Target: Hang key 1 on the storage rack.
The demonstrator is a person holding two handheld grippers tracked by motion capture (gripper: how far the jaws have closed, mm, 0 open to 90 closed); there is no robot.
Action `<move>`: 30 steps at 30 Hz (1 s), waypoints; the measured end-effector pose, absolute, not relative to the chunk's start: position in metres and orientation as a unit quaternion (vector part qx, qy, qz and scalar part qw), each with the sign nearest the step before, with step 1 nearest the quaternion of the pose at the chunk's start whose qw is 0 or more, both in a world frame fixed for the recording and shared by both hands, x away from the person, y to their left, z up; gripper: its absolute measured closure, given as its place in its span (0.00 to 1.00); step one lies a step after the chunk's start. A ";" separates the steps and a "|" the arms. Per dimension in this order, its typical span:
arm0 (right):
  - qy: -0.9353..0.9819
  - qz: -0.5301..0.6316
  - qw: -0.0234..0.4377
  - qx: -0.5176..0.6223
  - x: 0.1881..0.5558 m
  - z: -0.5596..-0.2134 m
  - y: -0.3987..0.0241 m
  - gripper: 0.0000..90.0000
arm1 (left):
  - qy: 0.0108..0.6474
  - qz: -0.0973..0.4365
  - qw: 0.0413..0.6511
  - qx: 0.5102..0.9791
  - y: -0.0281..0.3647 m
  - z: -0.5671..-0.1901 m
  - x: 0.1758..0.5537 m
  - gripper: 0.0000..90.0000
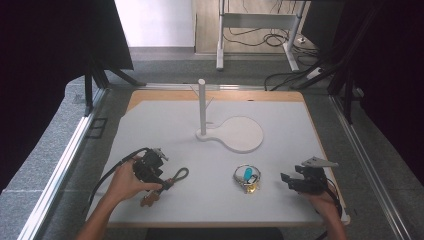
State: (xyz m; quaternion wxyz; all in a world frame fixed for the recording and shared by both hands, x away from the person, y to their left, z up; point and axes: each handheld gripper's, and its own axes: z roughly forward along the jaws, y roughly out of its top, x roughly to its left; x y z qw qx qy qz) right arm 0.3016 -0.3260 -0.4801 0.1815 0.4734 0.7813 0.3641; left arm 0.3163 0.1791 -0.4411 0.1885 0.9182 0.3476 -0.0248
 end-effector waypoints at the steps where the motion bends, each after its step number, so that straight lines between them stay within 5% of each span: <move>1: 0.783 0.363 0.182 0.472 0.302 -0.481 -0.325 0.34 | 0.348 -0.025 0.188 0.918 0.179 -0.442 0.316 0.37; 17: 0.788 0.355 0.184 0.467 0.303 -0.483 -0.321 0.34 | 0.337 -0.031 0.165 0.927 0.171 -0.452 0.321 0.37; 30: 0.793 0.349 0.186 0.465 0.303 -0.484 -0.319 0.34 | 0.327 -0.014 0.137 0.935 0.166 -0.459 0.324 0.53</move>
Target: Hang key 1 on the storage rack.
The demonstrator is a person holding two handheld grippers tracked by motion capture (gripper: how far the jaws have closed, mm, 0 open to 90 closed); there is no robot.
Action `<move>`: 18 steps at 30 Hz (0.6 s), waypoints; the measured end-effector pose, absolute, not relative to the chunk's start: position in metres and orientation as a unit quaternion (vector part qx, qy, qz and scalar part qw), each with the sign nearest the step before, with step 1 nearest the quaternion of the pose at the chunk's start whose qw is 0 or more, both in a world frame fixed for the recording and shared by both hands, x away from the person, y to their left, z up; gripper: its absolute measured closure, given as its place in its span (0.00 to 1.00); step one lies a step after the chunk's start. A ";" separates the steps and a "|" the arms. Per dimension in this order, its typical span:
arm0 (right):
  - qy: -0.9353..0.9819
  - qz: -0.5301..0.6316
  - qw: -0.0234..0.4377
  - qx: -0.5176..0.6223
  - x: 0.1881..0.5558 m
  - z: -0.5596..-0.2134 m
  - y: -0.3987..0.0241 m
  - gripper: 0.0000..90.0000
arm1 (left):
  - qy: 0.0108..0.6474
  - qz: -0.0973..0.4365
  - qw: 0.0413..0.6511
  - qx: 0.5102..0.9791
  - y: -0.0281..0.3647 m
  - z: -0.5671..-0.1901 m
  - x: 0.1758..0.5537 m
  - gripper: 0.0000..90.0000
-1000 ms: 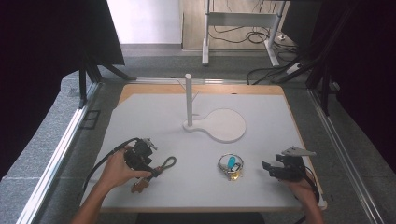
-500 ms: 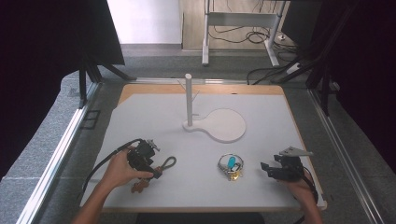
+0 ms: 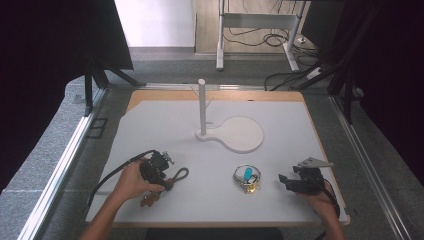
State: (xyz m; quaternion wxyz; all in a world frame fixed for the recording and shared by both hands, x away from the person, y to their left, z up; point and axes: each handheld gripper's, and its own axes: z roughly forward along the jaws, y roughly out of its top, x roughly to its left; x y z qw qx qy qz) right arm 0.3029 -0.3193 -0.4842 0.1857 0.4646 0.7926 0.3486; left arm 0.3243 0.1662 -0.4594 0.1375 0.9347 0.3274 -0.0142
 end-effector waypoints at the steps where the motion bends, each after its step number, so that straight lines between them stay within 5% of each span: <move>1: 0.793 0.349 0.186 0.465 0.303 -0.484 -0.319 0.34 | 0.327 -0.014 0.137 0.935 0.166 -0.459 0.324 0.53; 18: 0.797 0.341 0.185 0.463 0.304 -0.486 -0.317 0.34 | 0.317 0.007 0.122 0.941 0.167 -0.454 0.320 0.59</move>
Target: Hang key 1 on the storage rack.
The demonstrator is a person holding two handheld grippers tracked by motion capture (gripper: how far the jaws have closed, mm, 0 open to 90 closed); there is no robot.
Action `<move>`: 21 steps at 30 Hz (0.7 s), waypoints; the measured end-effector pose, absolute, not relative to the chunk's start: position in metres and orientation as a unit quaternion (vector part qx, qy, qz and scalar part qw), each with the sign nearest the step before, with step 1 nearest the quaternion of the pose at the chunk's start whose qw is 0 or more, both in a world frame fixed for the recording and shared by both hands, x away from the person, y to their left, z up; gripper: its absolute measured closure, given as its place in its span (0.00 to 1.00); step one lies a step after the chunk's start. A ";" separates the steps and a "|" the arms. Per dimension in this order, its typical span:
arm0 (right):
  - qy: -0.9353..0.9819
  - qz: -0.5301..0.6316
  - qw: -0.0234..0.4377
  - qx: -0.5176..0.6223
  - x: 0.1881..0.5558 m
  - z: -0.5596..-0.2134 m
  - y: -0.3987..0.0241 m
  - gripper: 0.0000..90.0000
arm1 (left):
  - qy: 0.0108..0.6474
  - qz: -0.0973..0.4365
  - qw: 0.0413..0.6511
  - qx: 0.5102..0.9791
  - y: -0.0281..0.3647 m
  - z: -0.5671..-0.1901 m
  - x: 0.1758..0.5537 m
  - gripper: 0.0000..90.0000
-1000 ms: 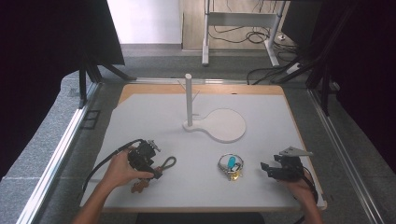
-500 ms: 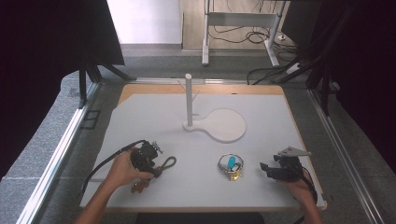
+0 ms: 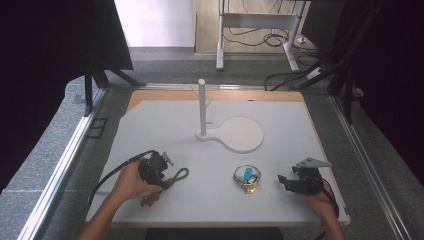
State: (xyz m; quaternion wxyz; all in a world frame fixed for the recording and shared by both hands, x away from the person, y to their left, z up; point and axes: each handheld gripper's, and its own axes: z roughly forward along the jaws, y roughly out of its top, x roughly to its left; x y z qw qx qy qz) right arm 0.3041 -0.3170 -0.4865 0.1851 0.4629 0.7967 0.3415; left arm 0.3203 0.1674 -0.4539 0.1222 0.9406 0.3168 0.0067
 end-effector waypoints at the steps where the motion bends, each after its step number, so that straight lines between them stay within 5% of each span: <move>1: 0.797 0.341 0.185 0.462 0.304 -0.487 -0.317 0.34 | 0.313 0.013 0.118 0.942 0.166 -0.453 0.320 0.58; 11: 0.799 0.338 0.184 0.462 0.304 -0.487 -0.317 0.34 | 0.271 0.015 0.062 0.960 0.149 -0.454 0.324 0.60; 21: 0.799 0.336 0.186 0.462 0.304 -0.487 -0.317 0.34 | 0.262 0.013 0.068 0.963 0.146 -0.456 0.325 0.67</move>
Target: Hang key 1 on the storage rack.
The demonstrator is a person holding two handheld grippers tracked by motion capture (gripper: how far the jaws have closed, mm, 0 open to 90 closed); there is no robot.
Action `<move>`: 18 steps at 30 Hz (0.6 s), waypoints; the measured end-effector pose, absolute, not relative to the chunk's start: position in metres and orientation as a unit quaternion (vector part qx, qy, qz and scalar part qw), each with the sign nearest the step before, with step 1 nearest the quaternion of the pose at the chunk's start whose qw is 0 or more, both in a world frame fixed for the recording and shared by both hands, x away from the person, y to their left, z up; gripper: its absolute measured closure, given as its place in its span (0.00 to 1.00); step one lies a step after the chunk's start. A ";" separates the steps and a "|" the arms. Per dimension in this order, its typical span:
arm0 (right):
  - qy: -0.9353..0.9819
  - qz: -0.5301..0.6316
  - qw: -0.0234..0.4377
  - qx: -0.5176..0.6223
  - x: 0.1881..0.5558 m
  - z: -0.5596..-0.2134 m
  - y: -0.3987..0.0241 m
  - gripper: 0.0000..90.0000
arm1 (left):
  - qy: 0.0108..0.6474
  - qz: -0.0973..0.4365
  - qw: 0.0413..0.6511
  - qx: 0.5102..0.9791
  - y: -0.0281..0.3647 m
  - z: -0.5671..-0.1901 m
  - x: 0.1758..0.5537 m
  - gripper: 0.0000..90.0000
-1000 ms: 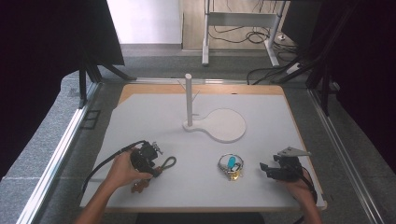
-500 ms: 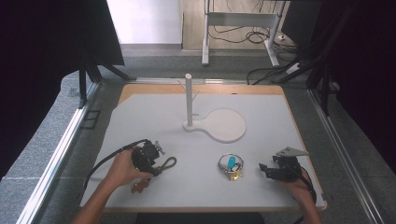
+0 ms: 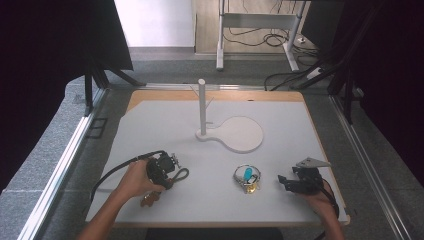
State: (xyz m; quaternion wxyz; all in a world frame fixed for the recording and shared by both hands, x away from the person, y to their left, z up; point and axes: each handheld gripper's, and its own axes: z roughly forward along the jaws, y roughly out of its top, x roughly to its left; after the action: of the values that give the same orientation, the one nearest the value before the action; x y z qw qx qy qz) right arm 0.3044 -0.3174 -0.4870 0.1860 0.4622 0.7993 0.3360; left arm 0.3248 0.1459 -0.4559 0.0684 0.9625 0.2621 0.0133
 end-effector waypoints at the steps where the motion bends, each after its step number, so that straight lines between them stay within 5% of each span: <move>1: 0.799 0.336 0.186 0.463 0.305 -0.487 -0.317 0.34 | 0.261 0.012 0.069 0.963 0.146 -0.456 0.324 0.68; 12: 0.798 0.334 0.186 0.466 0.305 -0.488 -0.318 0.34 | 0.266 0.009 0.081 0.961 0.149 -0.455 0.324 0.74; 18: 0.796 0.334 0.188 0.468 0.305 -0.488 -0.319 0.34 | 0.293 0.012 0.143 0.945 0.164 -0.436 0.324 0.74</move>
State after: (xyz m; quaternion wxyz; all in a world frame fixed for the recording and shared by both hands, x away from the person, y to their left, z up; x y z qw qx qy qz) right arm 0.3046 -0.3187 -0.4875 0.1878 0.4682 0.7960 0.3344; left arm 0.3240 0.1638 -0.4359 0.1430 0.9453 0.2929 0.0125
